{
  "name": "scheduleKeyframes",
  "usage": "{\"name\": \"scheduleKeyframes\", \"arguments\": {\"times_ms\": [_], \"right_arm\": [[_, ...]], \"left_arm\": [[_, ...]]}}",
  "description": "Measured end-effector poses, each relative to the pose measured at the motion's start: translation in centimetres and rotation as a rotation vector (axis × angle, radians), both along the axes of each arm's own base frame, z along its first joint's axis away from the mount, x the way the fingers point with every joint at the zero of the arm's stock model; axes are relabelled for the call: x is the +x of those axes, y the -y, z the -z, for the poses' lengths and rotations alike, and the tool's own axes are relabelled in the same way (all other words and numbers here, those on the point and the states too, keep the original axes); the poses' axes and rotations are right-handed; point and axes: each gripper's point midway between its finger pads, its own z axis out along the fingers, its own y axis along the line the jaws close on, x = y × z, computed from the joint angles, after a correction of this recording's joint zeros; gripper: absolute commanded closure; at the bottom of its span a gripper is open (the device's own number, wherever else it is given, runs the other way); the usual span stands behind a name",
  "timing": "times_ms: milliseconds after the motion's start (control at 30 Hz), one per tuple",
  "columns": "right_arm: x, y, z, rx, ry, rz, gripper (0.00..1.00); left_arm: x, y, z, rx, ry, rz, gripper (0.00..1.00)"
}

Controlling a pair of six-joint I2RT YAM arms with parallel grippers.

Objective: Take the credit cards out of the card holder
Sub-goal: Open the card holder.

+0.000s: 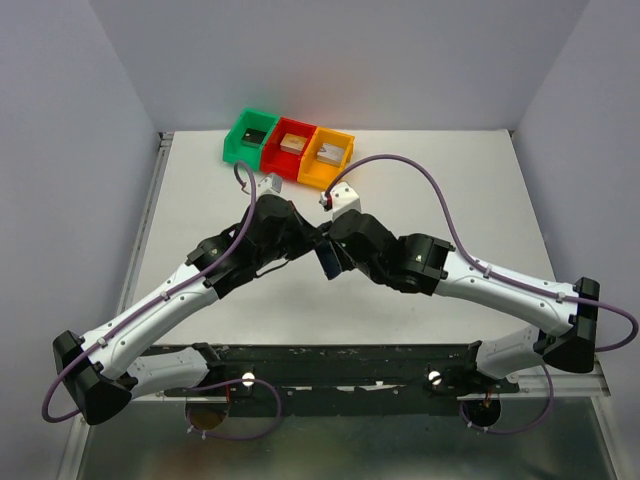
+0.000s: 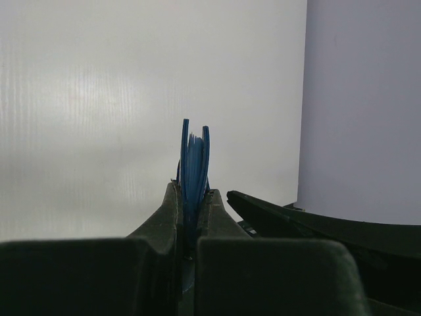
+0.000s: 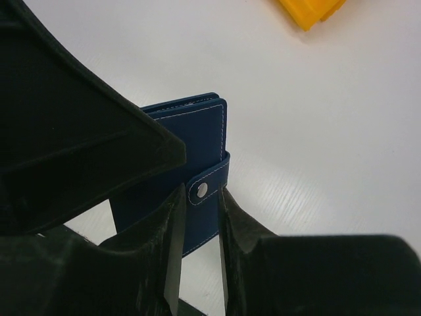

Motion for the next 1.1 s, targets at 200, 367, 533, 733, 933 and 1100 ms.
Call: {"name": "scheduleKeyframes", "arguments": {"times_ms": [200, 367, 533, 733, 933, 1100], "right_arm": [[-0.10, -0.23, -0.06, 0.000, -0.002, -0.003, 0.78], [-0.13, -0.30, 0.08, -0.002, -0.005, -0.004, 0.90], [-0.24, -0.50, 0.29, -0.003, -0.010, -0.005, 1.00], [-0.25, -0.53, 0.29, -0.002, -0.011, -0.003, 1.00], [-0.22, -0.43, 0.30, -0.006, -0.010, 0.000, 1.00], [-0.08, -0.03, 0.38, -0.020, -0.005, 0.014, 1.00]], "left_arm": [[0.03, 0.02, -0.11, -0.004, 0.004, 0.000, 1.00], [0.04, 0.02, 0.07, -0.008, 0.007, -0.001, 1.00], [0.03, -0.04, 0.31, -0.007, 0.008, -0.003, 1.00], [-0.05, -0.18, 0.27, -0.010, 0.013, -0.005, 1.00], [-0.03, -0.24, 0.37, -0.009, 0.014, -0.007, 1.00], [-0.06, -0.37, 0.54, -0.005, 0.012, -0.010, 1.00]]}}
